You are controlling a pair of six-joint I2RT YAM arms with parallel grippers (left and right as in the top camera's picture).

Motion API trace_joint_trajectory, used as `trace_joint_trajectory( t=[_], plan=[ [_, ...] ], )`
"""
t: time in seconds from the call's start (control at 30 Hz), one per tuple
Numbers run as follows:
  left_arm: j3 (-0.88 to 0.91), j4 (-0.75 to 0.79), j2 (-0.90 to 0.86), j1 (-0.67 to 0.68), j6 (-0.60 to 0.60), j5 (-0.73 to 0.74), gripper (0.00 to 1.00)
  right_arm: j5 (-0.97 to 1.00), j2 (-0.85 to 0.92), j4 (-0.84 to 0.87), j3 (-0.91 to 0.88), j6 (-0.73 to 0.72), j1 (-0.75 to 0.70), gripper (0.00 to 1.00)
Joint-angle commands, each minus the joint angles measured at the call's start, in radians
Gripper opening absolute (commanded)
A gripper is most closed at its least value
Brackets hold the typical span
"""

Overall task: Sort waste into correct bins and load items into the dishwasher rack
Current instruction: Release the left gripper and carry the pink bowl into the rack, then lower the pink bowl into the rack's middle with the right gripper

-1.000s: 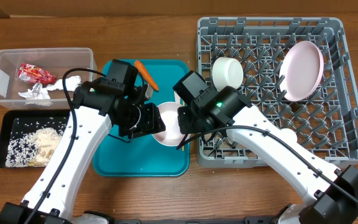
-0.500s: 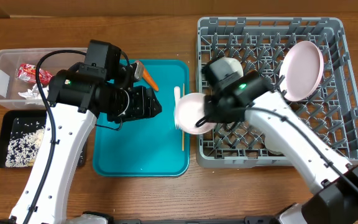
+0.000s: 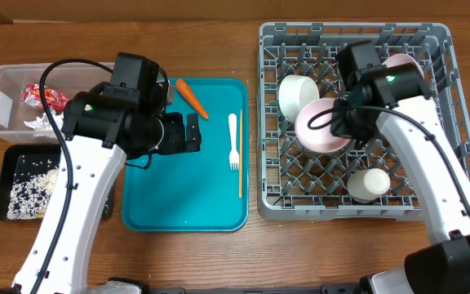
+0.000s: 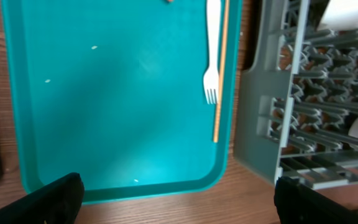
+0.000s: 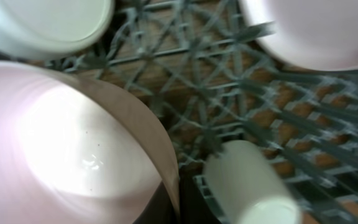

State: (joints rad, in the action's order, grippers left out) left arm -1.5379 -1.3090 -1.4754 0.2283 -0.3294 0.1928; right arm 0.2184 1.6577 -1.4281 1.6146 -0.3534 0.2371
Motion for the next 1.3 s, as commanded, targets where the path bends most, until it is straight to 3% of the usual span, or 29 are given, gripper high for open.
trace_joint_trajectory(
  t=[0.0,0.2,0.4,0.73,0.97,1.27],
  plan=[
    [-0.018,0.005,0.01,-0.001,0.016,-0.055,1.0,0.197,-0.049,-0.02,0.062,-0.118,-0.001,0.04],
    [-0.018,0.005,0.01,-0.001,0.016,-0.055,1.0,0.354,-0.053,-0.101,0.061,-0.364,0.01,0.04],
    [-0.018,0.005,0.01,-0.001,0.016,-0.055,1.0,0.645,-0.054,-0.264,0.061,-0.673,0.132,0.04],
    [-0.018,0.005,0.01,-0.001,0.015,-0.055,1.0,0.849,-0.061,-0.266,-0.09,-0.883,0.366,0.04],
    [-0.018,0.005,0.01,-0.001,0.016,-0.055,1.0,1.015,-0.061,-0.266,-0.279,-0.964,0.351,0.04],
    [-0.018,0.005,0.01,-0.001,0.016,-0.055,1.0,0.961,-0.06,-0.227,-0.345,-0.964,0.352,0.04]
  ],
)
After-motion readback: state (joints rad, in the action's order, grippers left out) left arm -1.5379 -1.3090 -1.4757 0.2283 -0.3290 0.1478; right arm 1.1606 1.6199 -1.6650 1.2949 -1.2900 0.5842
